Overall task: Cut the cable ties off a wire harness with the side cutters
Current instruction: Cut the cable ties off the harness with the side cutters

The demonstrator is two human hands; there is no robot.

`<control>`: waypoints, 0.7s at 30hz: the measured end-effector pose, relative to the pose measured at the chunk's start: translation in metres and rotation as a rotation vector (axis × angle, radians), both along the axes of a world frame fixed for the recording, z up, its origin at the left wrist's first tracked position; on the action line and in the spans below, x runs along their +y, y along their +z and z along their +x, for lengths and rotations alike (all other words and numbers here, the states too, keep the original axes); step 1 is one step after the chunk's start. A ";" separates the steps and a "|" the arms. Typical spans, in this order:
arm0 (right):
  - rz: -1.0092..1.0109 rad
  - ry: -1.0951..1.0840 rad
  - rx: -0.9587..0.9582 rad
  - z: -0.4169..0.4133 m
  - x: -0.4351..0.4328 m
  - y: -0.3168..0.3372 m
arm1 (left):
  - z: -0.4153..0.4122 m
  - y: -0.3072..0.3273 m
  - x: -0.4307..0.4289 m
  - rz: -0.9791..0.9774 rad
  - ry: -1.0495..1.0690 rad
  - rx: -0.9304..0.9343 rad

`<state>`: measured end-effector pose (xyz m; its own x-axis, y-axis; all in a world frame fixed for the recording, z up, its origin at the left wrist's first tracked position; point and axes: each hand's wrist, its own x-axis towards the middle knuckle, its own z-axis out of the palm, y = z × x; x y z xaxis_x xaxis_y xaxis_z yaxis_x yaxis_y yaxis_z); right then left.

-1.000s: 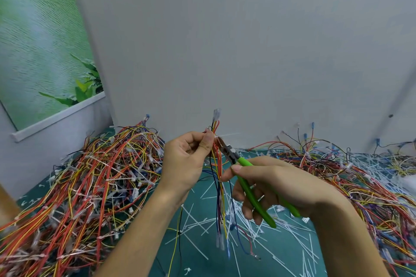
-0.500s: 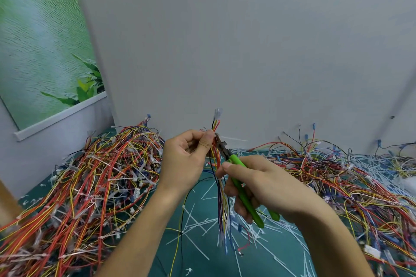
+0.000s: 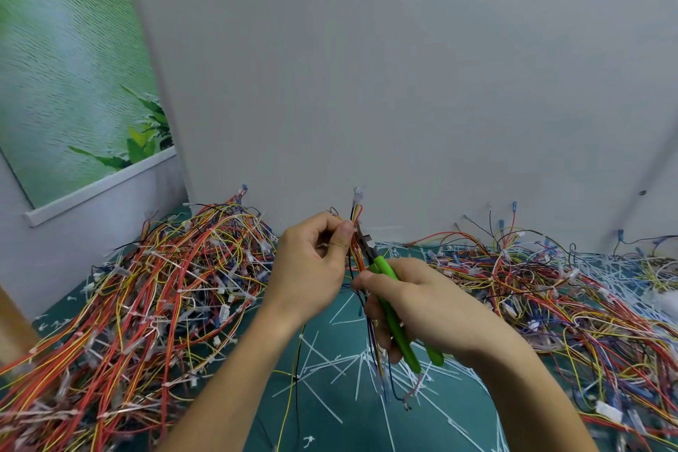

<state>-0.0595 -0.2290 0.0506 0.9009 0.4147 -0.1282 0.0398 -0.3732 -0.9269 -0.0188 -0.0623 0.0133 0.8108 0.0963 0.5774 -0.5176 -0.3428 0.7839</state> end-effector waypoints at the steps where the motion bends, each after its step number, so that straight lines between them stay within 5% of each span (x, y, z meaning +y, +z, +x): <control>1: -0.005 -0.002 0.003 0.002 0.000 -0.001 | 0.000 -0.001 -0.001 0.003 -0.001 0.004; 21: 0.005 -0.010 0.014 0.006 0.000 -0.005 | 0.007 -0.006 0.000 -0.060 -0.119 0.077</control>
<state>-0.0533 -0.2295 0.0455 0.9032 0.4064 -0.1384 0.0236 -0.3689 -0.9292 -0.0121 -0.0619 0.0075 0.8600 0.0290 0.5095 -0.4898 -0.2338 0.8399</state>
